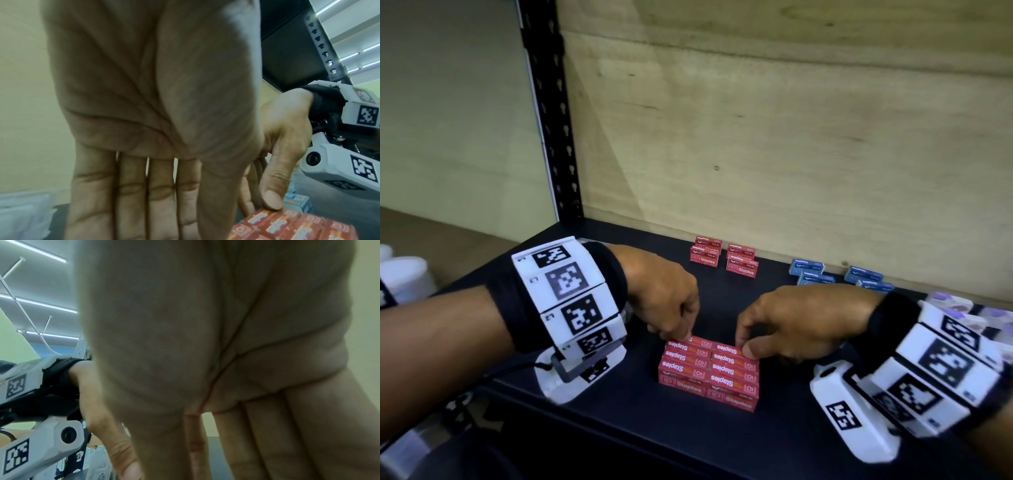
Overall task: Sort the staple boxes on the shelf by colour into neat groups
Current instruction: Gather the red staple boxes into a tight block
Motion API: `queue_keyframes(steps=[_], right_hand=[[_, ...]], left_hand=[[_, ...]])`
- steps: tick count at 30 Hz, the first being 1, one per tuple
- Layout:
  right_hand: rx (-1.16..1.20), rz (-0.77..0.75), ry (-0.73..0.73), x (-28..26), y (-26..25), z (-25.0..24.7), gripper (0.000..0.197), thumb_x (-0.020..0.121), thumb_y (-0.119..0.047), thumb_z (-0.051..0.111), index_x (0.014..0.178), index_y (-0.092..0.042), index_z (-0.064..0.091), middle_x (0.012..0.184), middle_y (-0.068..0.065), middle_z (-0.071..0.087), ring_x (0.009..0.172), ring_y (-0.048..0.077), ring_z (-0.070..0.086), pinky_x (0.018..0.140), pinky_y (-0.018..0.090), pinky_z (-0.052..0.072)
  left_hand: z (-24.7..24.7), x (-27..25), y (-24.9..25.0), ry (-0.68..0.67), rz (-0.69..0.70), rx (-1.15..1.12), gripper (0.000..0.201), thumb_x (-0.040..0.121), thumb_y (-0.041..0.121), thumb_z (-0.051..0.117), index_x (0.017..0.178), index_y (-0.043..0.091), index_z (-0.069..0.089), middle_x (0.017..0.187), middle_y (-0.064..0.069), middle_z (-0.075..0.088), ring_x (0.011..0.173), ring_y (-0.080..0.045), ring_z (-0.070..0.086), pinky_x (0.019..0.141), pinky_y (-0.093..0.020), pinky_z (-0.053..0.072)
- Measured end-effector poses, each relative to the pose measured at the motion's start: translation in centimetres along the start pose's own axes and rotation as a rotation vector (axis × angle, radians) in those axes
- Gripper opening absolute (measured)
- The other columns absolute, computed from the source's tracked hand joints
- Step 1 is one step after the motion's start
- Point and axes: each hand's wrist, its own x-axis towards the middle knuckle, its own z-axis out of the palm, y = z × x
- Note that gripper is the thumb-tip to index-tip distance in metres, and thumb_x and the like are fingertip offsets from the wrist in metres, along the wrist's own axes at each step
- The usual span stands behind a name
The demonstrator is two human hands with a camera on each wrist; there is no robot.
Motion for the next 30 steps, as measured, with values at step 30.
queue_keyframes(steps=[30], right_hand=[[-0.165,0.381,0.172,11.1,6.2,-7.0,0.032,0.082,-0.035,0.078,0.104,-0.012,0.07,0.1,0.005,0.072,0.088,0.025,0.069,0.073,0.034,0.055]], left_hand=[[-7.9,10.8,-5.9,0.275,-0.112,0.24,0.028,0.084,0.023,0.074,0.111,0.02,0.069,0.11,-0.002,0.066,0.095,-0.026,0.065,0.083,-0.037,0.055]])
